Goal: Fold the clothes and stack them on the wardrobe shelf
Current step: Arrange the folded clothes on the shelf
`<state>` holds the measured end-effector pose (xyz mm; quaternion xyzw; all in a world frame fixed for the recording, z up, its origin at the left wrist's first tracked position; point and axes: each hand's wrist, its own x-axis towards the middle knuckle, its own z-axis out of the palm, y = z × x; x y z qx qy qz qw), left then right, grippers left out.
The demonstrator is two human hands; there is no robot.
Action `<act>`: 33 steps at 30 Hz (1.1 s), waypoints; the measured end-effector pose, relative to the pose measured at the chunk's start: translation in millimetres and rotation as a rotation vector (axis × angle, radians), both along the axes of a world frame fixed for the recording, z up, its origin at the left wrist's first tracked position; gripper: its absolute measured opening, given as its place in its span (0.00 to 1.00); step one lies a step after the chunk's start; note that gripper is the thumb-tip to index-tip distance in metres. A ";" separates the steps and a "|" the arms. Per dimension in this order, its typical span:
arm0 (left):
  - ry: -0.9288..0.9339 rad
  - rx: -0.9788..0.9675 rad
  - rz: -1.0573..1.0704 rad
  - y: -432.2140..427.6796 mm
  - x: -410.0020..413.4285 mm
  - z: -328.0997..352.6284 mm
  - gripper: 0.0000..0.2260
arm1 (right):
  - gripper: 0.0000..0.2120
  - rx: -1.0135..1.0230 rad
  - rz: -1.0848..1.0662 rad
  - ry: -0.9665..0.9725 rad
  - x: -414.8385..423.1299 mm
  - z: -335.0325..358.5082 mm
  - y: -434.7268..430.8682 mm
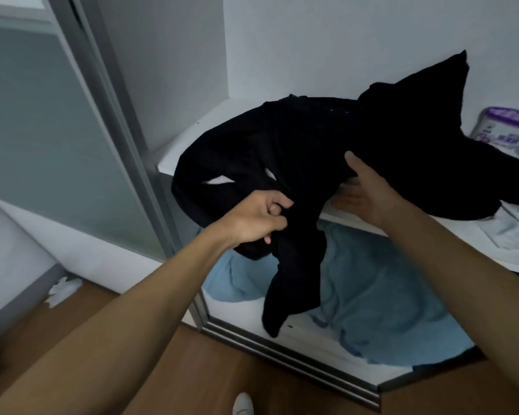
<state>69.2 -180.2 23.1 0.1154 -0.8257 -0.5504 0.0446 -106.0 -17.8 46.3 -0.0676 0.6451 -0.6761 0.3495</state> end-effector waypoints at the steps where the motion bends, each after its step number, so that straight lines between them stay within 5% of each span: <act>1: -0.021 -0.014 -0.064 12.2 13.4 0.7 0.15 | 0.22 -0.113 0.060 -0.114 2.0 1.4 -4.8; 3: -0.075 -0.061 -0.173 34.0 37.4 -0.9 0.16 | 0.19 -0.233 0.067 -0.246 10.5 1.3 -15.2; 8: -0.227 -0.210 -0.117 53.3 89.0 -12.7 0.12 | 0.14 -0.206 -0.002 -0.145 48.9 -19.2 -15.1; 13: 0.072 -0.079 0.592 27.6 115.4 -23.1 0.04 | 0.18 -0.183 0.152 0.083 92.1 -48.4 37.8; 17: 0.150 -0.199 0.617 18.4 115.4 -37.7 0.29 | 0.14 -0.253 0.163 0.003 116.2 -57.6 71.7; 20: 0.102 -0.053 0.435 21.3 113.0 -52.5 0.44 | 0.15 -0.213 0.154 0.028 134.8 -61.0 85.4; 22: -0.020 0.039 0.273 25.1 119.0 -68.6 0.40 | 0.14 -0.181 0.141 -0.002 149.6 -65.5 90.7; 27: -0.222 0.161 0.078 26.5 153.8 -117.1 0.07 | 0.11 -0.119 0.154 -0.094 172.5 -74.1 92.7; 30: -0.172 0.212 0.101 22.7 174.4 -122.1 0.05 | 0.09 0.038 0.201 -0.008 174.6 -71.6 92.2; 33: -0.165 0.206 0.144 6.3 189.5 -112.6 0.08 | 0.11 0.406 0.361 0.325 173.8 -67.4 87.9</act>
